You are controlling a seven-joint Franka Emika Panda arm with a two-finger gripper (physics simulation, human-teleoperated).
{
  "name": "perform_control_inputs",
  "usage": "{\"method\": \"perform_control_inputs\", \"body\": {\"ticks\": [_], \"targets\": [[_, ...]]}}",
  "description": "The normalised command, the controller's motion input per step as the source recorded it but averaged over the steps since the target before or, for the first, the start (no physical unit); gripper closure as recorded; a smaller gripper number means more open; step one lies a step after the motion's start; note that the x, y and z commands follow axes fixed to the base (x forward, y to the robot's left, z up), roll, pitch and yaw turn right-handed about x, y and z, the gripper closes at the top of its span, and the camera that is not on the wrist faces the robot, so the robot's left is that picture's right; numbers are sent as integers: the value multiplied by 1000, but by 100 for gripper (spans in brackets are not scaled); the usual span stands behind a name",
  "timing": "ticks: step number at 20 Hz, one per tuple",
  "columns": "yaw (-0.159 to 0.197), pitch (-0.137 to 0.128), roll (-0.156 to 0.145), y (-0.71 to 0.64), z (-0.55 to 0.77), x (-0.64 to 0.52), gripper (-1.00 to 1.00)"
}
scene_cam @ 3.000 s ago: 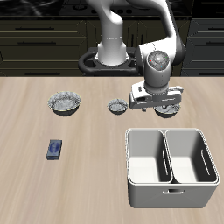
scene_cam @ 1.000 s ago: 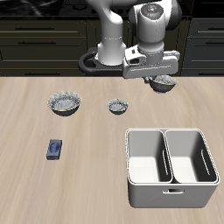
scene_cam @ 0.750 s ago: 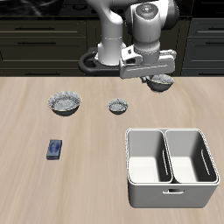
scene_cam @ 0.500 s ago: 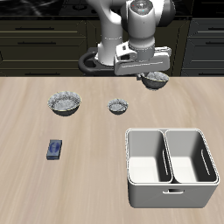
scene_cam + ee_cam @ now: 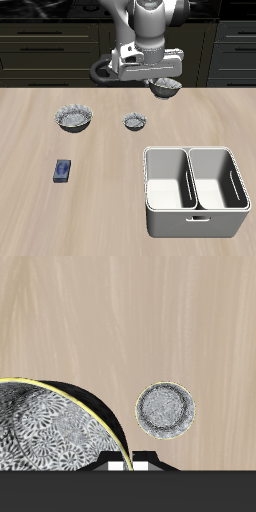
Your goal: Stack the middle-sized bowl on the largest bowl and stack the smallest bowl on the middle-sized bowl
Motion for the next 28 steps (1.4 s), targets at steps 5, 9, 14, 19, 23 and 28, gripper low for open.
{"method": "perform_control_inputs", "body": {"ticks": [5, 9, 14, 19, 23, 28], "targets": [[1, -29, -72, -605, 174, -9, 100], [-24, -18, -33, -396, 128, -7, 100], [-22, -20, -28, -503, 111, -6, 100], [0, -5, -40, -359, 67, -12, 100], [36, 5, -17, -391, 15, 22, 100], [15, 30, -23, -327, -23, 51, 100]]}}
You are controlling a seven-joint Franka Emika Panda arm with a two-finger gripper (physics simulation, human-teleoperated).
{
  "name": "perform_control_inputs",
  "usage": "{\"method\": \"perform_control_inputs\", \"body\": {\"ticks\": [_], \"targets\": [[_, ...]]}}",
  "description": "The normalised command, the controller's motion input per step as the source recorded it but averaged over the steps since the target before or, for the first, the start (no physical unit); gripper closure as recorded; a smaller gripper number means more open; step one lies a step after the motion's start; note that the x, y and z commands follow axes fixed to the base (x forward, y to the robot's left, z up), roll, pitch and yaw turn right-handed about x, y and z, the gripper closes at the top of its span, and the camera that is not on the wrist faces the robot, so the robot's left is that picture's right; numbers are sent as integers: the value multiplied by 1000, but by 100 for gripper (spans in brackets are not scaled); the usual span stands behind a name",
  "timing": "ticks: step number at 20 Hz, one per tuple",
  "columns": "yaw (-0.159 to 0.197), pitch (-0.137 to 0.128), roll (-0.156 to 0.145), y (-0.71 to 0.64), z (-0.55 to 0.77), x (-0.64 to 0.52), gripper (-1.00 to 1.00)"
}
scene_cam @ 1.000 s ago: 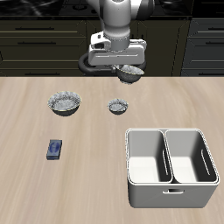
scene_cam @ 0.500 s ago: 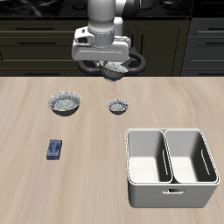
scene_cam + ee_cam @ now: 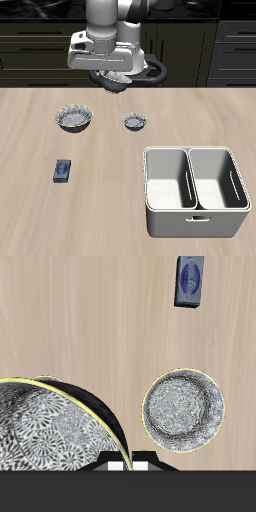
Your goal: Stack the middle-sized bowl on the largest bowl and stack the smallest bowl on the middle-sized bowl
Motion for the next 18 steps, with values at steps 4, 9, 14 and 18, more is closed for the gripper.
{"method": "perform_control_inputs", "body": {"ticks": [4, 9, 14, 18], "targets": [[8, 0, -25, -396, 56, 27, 100], [10, -14, -17, -361, 61, 9, 100], [-6, 11, -51, -421, -20, 10, 100], [-16, 9, -56, -244, -46, -6, 100]]}}
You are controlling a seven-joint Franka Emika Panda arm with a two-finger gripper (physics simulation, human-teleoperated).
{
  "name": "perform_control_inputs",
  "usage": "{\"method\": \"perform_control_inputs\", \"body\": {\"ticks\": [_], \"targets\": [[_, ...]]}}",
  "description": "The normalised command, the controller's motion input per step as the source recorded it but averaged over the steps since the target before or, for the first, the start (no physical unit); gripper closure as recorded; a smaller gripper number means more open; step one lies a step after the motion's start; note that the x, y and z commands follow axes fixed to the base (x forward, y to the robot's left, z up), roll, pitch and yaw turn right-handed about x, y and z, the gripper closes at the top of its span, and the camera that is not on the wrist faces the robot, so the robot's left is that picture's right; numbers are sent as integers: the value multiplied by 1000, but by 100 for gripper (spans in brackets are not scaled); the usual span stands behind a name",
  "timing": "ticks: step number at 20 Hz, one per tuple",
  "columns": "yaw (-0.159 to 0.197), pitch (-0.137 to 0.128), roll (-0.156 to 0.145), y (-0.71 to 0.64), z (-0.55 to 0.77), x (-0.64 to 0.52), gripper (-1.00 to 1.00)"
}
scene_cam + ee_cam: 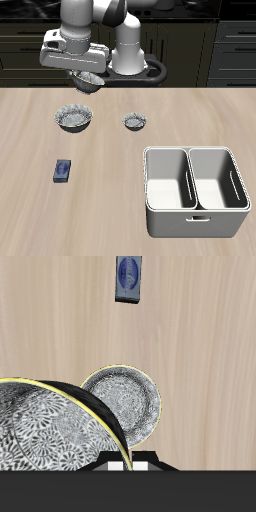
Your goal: Stack the middle-sized bowl on the largest bowl and stack the smallest bowl on the middle-sized bowl
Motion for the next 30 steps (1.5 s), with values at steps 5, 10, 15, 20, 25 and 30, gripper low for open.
{"method": "perform_control_inputs", "body": {"ticks": [5, 10, 15, 20, 25, 30], "targets": [[-22, 5, -18, -174, -3, 15, 100], [7, -2, 20, -120, -1, 0, 100], [19, -4, 20, -77, -24, 42, 100], [6, 27, -13, -76, -158, 108, 100], [6, 20, -6, -3, -181, 75, 100], [1, 43, -15, -125, -313, 88, 100]]}}
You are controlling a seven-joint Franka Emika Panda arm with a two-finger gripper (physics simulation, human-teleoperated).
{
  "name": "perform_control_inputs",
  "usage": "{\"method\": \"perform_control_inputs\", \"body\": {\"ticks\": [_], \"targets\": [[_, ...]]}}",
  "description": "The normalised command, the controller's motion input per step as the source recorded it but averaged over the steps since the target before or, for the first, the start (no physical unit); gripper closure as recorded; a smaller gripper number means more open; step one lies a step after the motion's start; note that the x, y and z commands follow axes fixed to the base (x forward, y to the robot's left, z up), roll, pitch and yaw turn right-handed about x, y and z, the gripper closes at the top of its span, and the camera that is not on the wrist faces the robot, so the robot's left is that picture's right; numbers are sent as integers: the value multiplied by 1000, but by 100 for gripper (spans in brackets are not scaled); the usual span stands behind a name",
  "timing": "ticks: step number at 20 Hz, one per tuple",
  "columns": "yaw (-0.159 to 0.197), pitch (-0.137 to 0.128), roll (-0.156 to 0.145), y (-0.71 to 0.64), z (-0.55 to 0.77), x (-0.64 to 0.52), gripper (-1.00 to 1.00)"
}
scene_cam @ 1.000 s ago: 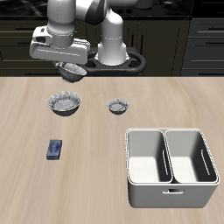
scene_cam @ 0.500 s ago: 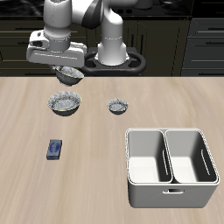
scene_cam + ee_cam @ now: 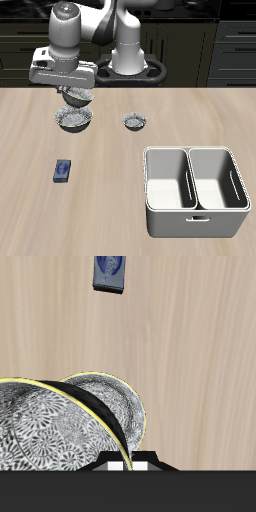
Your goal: Stack the middle-sized bowl on the largest bowl and stack the smallest bowl on the middle-sized bowl
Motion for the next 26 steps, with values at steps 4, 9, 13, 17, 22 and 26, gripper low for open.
{"method": "perform_control_inputs", "body": {"ticks": [4, 9, 13, 17, 22, 26], "targets": [[3, 47, -13, -21, -306, 53, 100], [-19, 34, -10, -38, -240, -8, 100], [11, 54, -22, -31, -359, -33, 100], [7, 84, -52, -71, -329, -33, 100], [44, 60, -71, -60, -242, -33, -100], [3, 25, 8, 47, -50, -33, -100]]}}
